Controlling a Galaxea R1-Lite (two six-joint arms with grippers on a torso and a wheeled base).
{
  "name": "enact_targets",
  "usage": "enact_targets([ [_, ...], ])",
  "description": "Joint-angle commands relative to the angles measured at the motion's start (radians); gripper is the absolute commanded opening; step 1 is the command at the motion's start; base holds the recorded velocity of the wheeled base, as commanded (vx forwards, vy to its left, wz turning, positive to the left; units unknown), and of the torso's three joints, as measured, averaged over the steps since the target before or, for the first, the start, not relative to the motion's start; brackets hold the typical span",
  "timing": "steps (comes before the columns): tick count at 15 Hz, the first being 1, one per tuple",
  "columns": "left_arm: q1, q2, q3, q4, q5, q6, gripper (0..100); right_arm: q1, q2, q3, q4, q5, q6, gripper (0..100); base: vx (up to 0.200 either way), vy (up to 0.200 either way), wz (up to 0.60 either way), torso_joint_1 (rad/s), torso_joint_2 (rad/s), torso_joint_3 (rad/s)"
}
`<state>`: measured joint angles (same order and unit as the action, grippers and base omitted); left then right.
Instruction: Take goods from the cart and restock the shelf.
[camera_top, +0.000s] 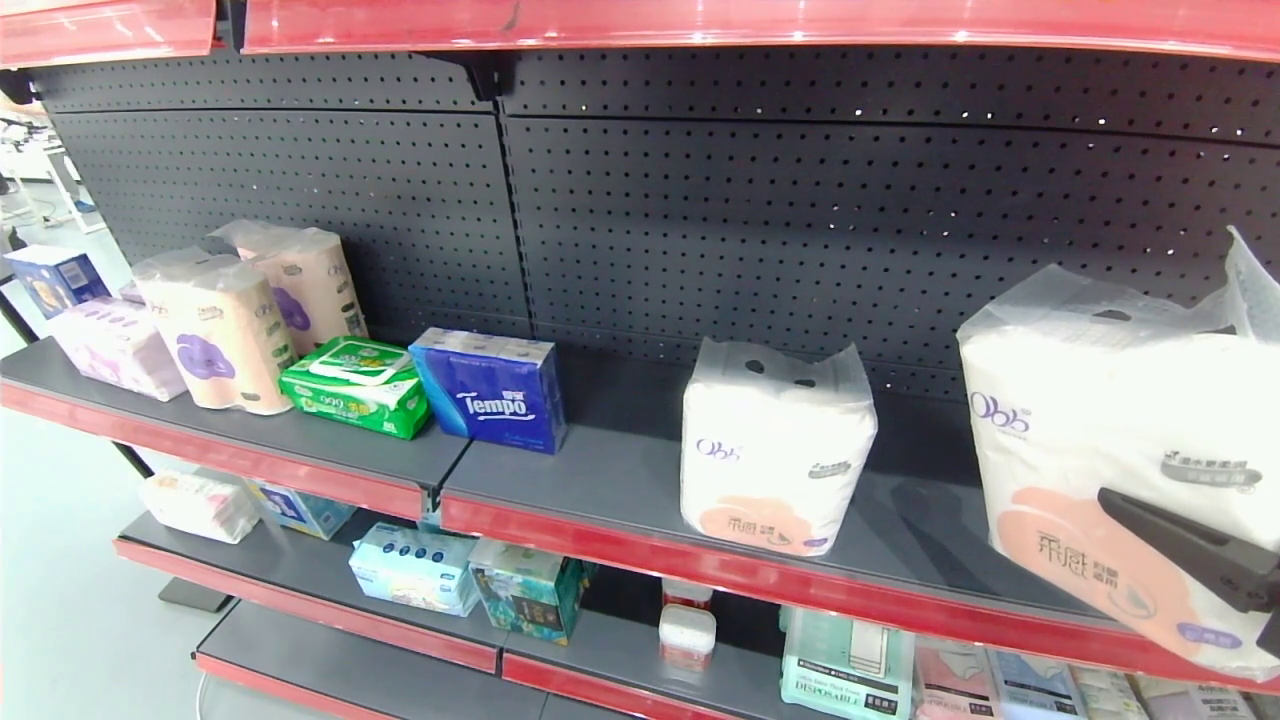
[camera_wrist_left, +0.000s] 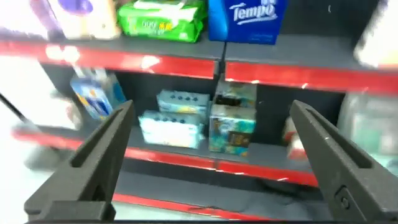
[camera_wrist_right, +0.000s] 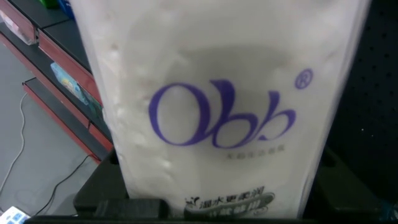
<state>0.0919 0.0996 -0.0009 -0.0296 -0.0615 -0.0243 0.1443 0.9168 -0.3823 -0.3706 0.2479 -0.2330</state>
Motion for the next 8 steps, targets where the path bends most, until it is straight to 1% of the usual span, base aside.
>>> enact_targets([
  [1, 0.046, -0.001, 0.001, 0.033, 0.094, 0.004, 100, 0.000, 0.002, -0.003, -0.002, 0.001, 0.001, 0, 0.000, 0.000, 0.00, 0.000, 0.00, 0.000],
  [4, 0.043, 0.000, 0.001, 0.028, 0.075, 0.023, 100, -0.003, -0.001, -0.001, -0.002, 0.001, 0.006, 0, 0.000, 0.000, 0.00, 0.000, 0.00, 0.000],
  [8, 0.043, 0.000, 0.001, 0.028, 0.075, 0.023, 100, -0.015, -0.003, 0.008, -0.002, 0.001, 0.006, 0, 0.000, 0.000, 0.00, 0.000, 0.00, 0.000],
])
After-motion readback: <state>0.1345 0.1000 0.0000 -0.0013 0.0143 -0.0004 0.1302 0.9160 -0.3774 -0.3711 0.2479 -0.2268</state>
